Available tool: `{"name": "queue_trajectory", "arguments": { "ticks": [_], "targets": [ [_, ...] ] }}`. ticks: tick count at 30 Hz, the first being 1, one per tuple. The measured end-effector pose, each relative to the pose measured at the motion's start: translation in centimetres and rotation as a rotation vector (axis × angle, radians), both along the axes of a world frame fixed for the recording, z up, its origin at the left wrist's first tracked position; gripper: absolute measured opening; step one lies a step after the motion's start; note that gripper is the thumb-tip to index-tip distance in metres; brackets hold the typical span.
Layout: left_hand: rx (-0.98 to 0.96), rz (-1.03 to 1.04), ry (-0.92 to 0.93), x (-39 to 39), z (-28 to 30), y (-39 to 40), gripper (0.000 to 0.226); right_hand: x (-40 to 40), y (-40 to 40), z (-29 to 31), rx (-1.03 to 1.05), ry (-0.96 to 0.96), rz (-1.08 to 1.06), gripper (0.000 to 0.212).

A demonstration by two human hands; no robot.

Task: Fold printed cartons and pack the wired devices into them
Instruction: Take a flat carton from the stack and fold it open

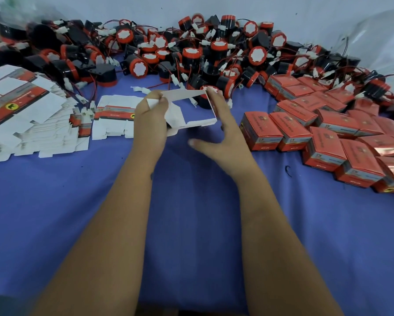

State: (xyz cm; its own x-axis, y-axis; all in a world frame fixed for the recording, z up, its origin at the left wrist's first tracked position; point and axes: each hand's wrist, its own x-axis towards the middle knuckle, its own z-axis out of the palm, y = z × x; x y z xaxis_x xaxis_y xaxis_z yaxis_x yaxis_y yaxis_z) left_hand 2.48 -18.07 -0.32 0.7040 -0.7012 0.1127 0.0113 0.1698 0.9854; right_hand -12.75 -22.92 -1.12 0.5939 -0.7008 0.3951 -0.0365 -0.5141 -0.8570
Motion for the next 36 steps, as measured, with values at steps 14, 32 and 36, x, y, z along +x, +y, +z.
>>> {"name": "queue_trajectory", "arguments": {
  "ticks": [14, 32, 36],
  "targets": [
    [-0.292, -0.306, 0.006, -2.3, 0.1, 0.2, 0.031, 1.8, 0.7, -0.4, 0.213, -0.205, -0.142, 0.032],
    [-0.281, -0.371, 0.162, -3.1, -0.6, -0.4, 0.042, 2.4, 0.0, -0.2, 0.312, -0.314, -0.244, 0.037],
    [-0.197, -0.330, 0.120, -2.8, -0.6, -0.2, 0.041, 2.6, 0.2, -0.2, 0.320, -0.293, -0.224, 0.040]
  ]
}}
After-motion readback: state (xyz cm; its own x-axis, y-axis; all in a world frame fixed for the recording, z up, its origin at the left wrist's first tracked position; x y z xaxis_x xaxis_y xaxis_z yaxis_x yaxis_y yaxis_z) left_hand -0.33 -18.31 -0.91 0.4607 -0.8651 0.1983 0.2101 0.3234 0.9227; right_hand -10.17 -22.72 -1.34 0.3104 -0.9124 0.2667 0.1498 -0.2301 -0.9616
